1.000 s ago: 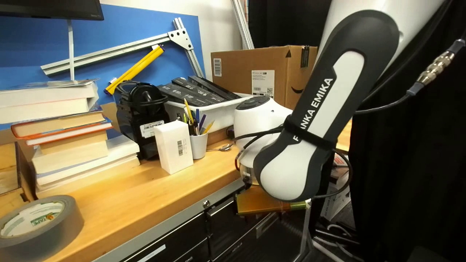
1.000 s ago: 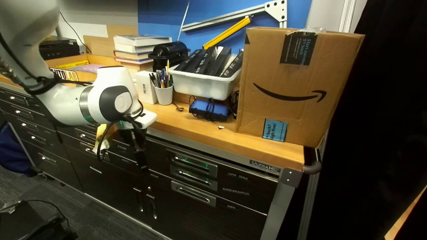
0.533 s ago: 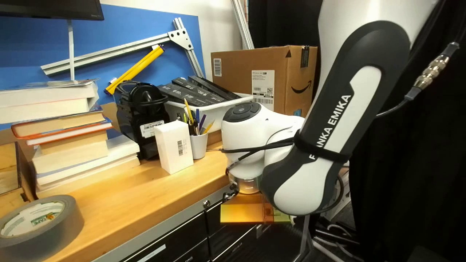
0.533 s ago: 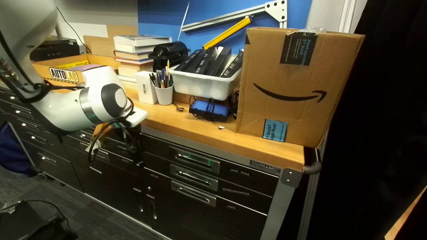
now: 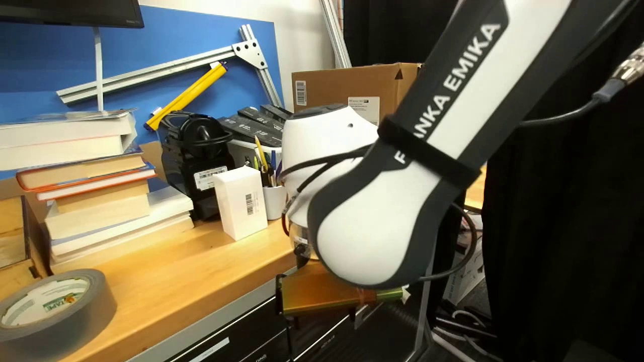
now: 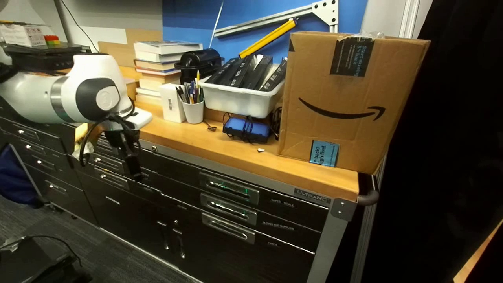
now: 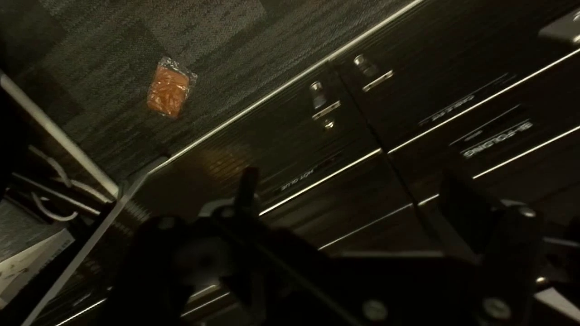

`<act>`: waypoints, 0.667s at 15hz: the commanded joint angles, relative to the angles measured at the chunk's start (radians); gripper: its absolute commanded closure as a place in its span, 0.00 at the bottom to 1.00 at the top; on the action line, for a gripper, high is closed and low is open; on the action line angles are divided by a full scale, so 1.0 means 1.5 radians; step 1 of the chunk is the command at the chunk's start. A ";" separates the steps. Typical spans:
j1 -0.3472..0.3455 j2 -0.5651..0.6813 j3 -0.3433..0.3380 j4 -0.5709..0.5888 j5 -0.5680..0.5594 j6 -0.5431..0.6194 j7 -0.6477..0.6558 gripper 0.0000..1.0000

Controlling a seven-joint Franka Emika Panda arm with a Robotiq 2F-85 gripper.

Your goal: Put the blue object inside the drawer and close it

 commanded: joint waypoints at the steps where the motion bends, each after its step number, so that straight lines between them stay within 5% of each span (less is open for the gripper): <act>1: -0.093 -0.015 0.124 0.070 0.125 -0.121 -0.180 0.00; 4: -0.143 -0.033 0.163 0.142 0.194 -0.275 -0.324 0.00; 8: -0.188 -0.075 0.138 0.208 0.239 -0.495 -0.516 0.00; 9: -0.109 -0.090 0.037 0.223 0.242 -0.550 -0.565 0.00; 10: -0.113 -0.114 0.013 0.234 0.238 -0.606 -0.614 0.00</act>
